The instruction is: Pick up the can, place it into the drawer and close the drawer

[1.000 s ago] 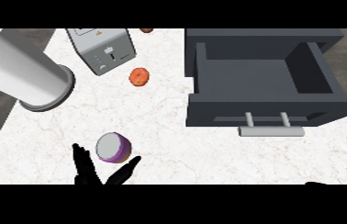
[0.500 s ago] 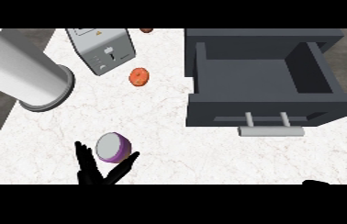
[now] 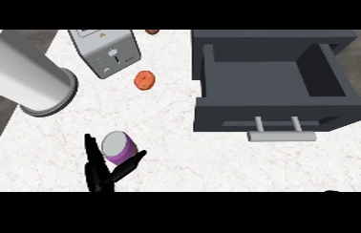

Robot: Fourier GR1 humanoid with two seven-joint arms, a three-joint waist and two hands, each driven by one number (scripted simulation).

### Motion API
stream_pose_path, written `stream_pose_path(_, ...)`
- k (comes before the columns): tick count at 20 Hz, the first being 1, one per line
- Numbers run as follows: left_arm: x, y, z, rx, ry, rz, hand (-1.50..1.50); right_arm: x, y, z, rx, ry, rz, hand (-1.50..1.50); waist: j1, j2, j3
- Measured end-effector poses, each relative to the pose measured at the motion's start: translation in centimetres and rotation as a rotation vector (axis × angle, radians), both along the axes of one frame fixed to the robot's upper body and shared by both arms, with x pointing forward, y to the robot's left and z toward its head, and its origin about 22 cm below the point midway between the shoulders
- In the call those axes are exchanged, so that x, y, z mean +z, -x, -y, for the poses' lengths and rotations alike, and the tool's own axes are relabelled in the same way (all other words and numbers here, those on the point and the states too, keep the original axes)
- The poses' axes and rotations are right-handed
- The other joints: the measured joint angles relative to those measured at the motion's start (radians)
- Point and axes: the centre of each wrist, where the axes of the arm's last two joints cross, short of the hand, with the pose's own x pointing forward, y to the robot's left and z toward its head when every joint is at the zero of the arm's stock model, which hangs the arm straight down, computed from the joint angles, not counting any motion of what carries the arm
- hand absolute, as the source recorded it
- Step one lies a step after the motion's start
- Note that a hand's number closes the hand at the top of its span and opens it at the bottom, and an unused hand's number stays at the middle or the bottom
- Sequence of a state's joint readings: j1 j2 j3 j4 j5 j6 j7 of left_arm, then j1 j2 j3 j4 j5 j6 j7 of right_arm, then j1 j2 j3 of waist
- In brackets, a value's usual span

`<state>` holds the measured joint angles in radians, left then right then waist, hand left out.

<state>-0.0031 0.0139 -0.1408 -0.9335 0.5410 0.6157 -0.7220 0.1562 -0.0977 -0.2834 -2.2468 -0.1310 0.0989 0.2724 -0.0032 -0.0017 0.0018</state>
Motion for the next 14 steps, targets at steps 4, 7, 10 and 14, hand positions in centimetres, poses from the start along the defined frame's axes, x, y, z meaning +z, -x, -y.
stream_pose_path(4, 0.4, -1.7, -0.4, -0.055, 0.033, 0.025, 1.5, 0.4, -0.3, 0.1, -0.006, -0.004, 0.0, -1.5, 0.0, 0.0, -0.001)
stream_pose_path(7, 0.2, -2.3, 0.3, -0.092, 0.052, 0.054, 1.5, 0.2, -0.8, 0.2, -0.01, -0.006, 0.0, -1.5, 0.0, 0.001, -0.001)
stream_pose_path(10, 0.3, -3.0, 0.2, -0.116, 0.057, 0.078, 1.5, 0.2, -0.2, 0.2, -0.018, 0.003, 0.004, -1.5, -0.001, 0.001, -0.002)
stream_pose_path(14, 1.2, -4.9, 0.0, -0.179, 0.053, 0.101, 1.5, 0.5, -0.5, 0.1, -0.018, 0.007, 0.018, -1.5, -0.002, 0.002, -0.002)
